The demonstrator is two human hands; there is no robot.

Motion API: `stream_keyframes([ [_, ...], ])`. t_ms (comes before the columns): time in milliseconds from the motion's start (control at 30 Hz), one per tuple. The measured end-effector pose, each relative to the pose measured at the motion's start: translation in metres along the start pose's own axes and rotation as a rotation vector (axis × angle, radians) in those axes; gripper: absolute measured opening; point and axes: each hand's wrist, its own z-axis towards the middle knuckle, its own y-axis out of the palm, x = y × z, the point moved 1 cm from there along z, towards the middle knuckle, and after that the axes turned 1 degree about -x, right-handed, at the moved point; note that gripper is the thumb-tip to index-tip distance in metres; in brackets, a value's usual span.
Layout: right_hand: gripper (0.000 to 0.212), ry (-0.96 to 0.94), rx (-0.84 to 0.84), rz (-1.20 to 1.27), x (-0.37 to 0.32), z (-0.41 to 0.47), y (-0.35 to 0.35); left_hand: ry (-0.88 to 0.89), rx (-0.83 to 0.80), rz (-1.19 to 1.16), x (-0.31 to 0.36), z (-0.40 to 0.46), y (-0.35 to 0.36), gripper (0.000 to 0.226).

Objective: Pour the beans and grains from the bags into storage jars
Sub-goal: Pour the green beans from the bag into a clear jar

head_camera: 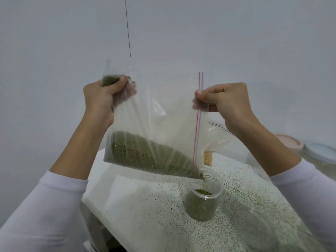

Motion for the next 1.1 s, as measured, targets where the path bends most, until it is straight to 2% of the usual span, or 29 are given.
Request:
stream_keyframes([
  [67,0.013,0.003,-0.026,-0.04,0.0007,-0.0012,0.0017,-0.016,-0.038,0.052,0.0009,-0.0015,0.0034,0.007],
  [133,0.013,0.001,-0.002,-0.027,-0.0011,0.0006,-0.0004,-0.004,-0.004,0.036,0.0017,-0.0009,0.0045,0.003],
  [200,0.012,-0.011,0.027,0.001,-0.0033,0.0034,-0.0033,0.005,0.031,-0.006,0.0042,0.0019,0.0042,0.004],
  [333,0.014,0.013,-0.023,-0.042,0.0002,0.0022,-0.0008,-0.013,-0.016,0.056,0.0021,-0.002,0.0081,0.004],
  [467,0.011,0.014,0.024,0.006,-0.0027,0.004,-0.0015,0.002,0.06,-0.032,0.002,0.0,0.0033,0.009],
  [567,0.012,0.028,-0.025,-0.041,-0.0035,0.0047,0.0003,0.008,0.018,-0.008,0.003,-0.0004,0.0056,0.014],
  [700,0.012,0.018,-0.017,-0.007,-0.0071,0.0069,-0.002,0.019,0.097,-0.057,0.0037,0.002,0.0035,0.013],
  [833,0.013,0.034,-0.061,-0.029,0.0009,0.0033,0.0003,0.009,0.019,0.014,-0.0008,-0.0013,0.0062,0.021],
  [1000,0.011,0.023,-0.033,-0.006,-0.0002,0.0061,-0.0003,0.014,0.082,-0.027,-0.0022,-0.0005,0.0034,0.005],
  [1100,0.012,0.033,-0.074,-0.033,0.0019,0.004,0.0026,0.016,0.009,0.029,-0.002,-0.0026,0.0074,0.014],
])
